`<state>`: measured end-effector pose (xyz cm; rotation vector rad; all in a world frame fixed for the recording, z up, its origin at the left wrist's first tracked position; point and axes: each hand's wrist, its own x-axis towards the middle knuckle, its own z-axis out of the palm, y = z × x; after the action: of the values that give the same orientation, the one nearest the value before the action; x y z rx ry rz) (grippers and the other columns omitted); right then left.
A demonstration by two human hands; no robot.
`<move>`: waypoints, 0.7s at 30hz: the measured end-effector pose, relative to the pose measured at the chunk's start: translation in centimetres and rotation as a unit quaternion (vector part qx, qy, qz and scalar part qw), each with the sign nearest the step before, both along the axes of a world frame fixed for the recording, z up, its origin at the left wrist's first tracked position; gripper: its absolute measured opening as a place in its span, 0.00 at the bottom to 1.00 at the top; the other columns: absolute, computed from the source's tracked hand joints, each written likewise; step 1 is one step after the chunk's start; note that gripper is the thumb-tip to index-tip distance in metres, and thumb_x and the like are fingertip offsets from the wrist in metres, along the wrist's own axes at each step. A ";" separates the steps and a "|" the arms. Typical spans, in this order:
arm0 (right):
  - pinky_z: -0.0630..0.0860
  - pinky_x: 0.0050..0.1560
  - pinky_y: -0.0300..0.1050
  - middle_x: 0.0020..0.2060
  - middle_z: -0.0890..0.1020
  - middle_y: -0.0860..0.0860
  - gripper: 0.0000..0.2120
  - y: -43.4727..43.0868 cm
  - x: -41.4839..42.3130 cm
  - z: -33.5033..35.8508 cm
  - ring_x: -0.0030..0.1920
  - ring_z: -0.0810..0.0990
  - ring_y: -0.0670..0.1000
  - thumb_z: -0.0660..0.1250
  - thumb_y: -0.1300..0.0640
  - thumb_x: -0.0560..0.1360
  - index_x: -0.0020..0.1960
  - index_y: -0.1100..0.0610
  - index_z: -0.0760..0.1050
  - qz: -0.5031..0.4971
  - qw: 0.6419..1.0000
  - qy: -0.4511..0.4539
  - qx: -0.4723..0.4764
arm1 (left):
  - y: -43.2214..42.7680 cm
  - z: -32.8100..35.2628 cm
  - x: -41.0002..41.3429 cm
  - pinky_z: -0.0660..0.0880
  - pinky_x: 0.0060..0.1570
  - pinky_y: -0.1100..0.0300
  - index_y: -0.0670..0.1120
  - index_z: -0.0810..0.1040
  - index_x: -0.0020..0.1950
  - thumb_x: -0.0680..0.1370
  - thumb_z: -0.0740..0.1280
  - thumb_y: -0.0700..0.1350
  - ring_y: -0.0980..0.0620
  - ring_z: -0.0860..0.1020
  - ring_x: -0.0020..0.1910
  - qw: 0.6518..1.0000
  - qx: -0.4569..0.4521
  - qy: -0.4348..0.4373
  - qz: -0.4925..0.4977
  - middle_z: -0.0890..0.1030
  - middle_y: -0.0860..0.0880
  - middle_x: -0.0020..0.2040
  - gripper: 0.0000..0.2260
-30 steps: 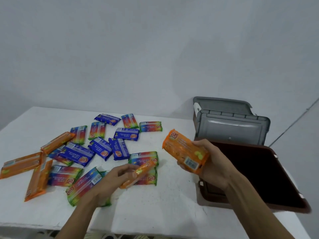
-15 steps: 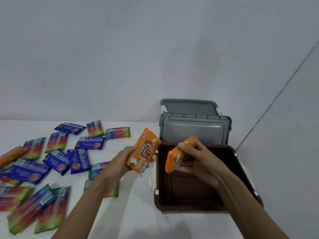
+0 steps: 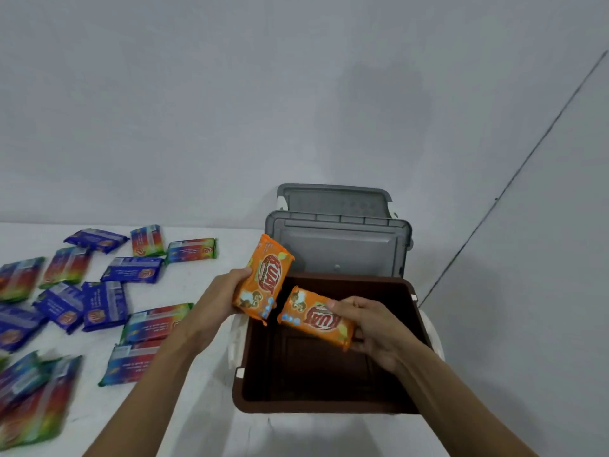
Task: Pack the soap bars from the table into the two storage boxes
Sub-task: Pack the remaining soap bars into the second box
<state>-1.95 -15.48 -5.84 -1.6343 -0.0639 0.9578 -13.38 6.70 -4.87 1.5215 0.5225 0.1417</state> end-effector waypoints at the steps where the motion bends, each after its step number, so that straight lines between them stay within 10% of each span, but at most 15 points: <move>1: 0.79 0.44 0.45 0.45 0.86 0.55 0.11 0.0 0.2 -0.2 0.44 0.84 0.50 0.75 0.53 0.71 0.49 0.57 0.79 0.018 1.000 0.005 -0.001 | 0.1 -0.1 0.0 0.74 0.63 0.44 0.40 0.78 0.60 0.83 0.53 0.51 0.41 0.83 0.52 1.000 0.001 0.001 0.004 0.85 0.40 0.50 0.20; 6: 0.75 0.64 0.58 0.55 0.85 0.56 0.19 -0.1 1.0 -0.9 0.56 0.83 0.57 0.72 0.63 0.73 0.63 0.57 0.76 0.129 0.989 0.077 0.007 | -0.1 -0.6 -0.2 0.75 0.62 0.45 0.41 0.77 0.61 0.84 0.52 0.52 0.40 0.83 0.52 1.000 -0.012 0.000 0.003 0.85 0.39 0.51 0.20; 16: 0.78 0.41 0.44 0.51 0.85 0.59 0.23 1.5 2.0 -3.2 0.44 0.84 0.53 0.75 0.54 0.71 0.63 0.57 0.73 0.138 0.984 0.070 -0.089 | -0.3 -1.0 -0.2 0.73 0.64 0.45 0.45 0.76 0.61 0.84 0.50 0.52 0.41 0.83 0.53 0.999 -0.032 0.000 0.018 0.85 0.41 0.52 0.19; 21: 0.83 0.42 0.46 0.52 0.83 0.64 0.18 3.0 1.5 -4.6 0.51 0.85 0.59 0.72 0.65 0.74 0.61 0.65 0.73 0.052 0.987 0.143 -0.047 | -0.1 -1.0 -0.3 0.73 0.64 0.46 0.46 0.75 0.61 0.84 0.49 0.53 0.42 0.83 0.53 0.999 -0.031 0.003 0.018 0.85 0.42 0.52 0.18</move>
<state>-0.47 -12.44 -10.39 -1.5746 0.0934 1.2847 -13.69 6.60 -5.87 1.4522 0.5545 0.1486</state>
